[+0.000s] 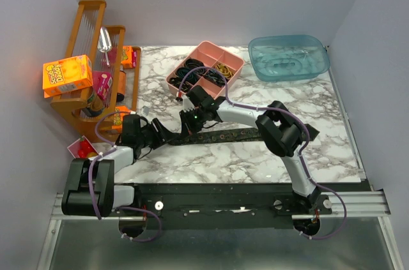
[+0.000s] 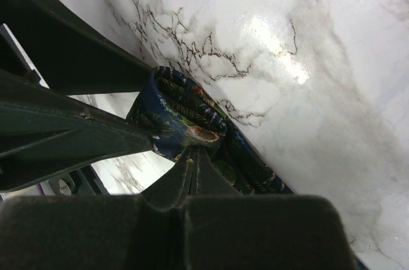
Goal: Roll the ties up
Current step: Roll the tie at the center of the board.
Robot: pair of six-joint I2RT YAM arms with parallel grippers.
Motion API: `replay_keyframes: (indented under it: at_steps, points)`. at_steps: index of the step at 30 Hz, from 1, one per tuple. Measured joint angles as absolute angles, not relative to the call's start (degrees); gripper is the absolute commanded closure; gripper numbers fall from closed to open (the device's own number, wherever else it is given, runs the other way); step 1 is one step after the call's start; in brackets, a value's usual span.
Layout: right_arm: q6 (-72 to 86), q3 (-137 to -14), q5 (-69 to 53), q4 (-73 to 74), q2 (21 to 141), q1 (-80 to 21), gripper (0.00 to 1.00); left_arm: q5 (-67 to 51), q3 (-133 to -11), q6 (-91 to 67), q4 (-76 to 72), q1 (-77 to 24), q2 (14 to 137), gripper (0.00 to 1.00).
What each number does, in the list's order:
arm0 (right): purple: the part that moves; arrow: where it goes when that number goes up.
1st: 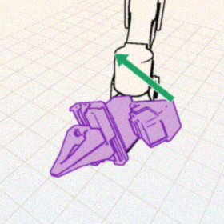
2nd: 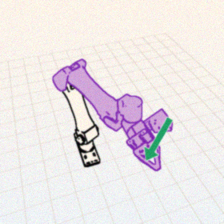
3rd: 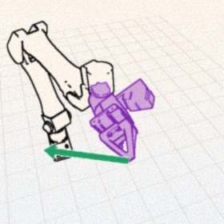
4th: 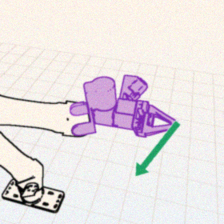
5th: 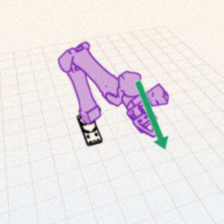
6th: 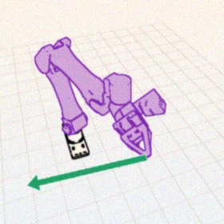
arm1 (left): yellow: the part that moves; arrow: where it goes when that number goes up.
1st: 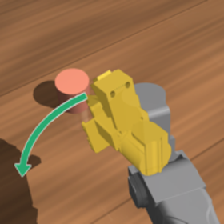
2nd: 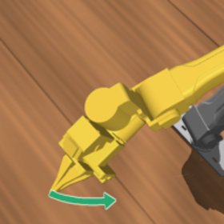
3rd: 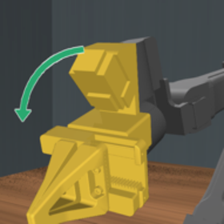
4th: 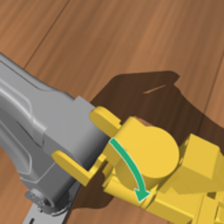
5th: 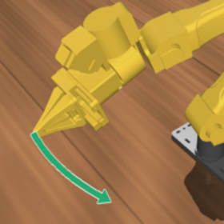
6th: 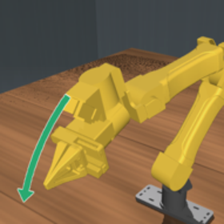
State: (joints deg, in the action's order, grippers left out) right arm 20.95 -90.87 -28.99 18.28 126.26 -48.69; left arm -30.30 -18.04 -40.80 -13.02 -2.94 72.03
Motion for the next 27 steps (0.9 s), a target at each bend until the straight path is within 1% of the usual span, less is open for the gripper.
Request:
replay_keyframes:
  at_steps: [4, 5, 7, 8, 10, 11, 14, 17, 21, 27]
  points:
    - [20.95, -90.87, -29.06, 18.09, 126.28, -48.69, 0.99, -31.33, -17.19, -41.76, -17.67, -2.96, 74.19, 0.49]
    - [20.95, -90.87, -29.08, 18.06, 126.32, -48.69, 0.99, -31.48, -17.06, -41.87, -18.63, -2.96, 74.81, 0.53]
    - [20.95, -90.87, -29.23, 18.02, 126.34, -48.69, 0.99, -31.59, -16.82, -42.0, -19.94, -2.96, 75.42, 0.56]
    - [20.95, -90.87, -29.23, 18.0, 126.34, -48.69, 0.99, -31.59, -16.64, -42.09, -20.58, -2.96, 75.66, 0.63]
    - [20.95, -90.87, -29.28, 17.98, 126.34, -48.69, 0.99, -31.59, -16.43, -42.19, -21.19, -2.96, 75.83, 0.69]
    - [20.95, -90.87, -29.3, 17.96, 126.34, -48.69, 0.99, -31.62, -16.38, -42.26, -21.45, -2.96, 75.83, 0.74]
    - [20.95, -90.87, -29.34, 17.74, 126.37, -48.69, 0.99, -31.79, -16.38, -42.57, -21.82, -2.96, 75.88, 0.84]
    - [20.97, -90.87, -29.5, 17.65, 126.39, -48.69, 0.99, -32.05, -16.38, -42.74, -22.06, -2.96, 75.88, 0.89]
    - [20.99, -90.87, -29.54, 17.63, 126.39, -48.69, 0.99, -32.05, -16.56, -42.57, -21.52, -3.11, 75.72, 0.94]
    - [20.99, -90.87, -29.54, 17.58, 126.39, -48.69, 0.99, -28.88, -20.12, -40.32, -13.13, -5.72, 72.97, 0.99]
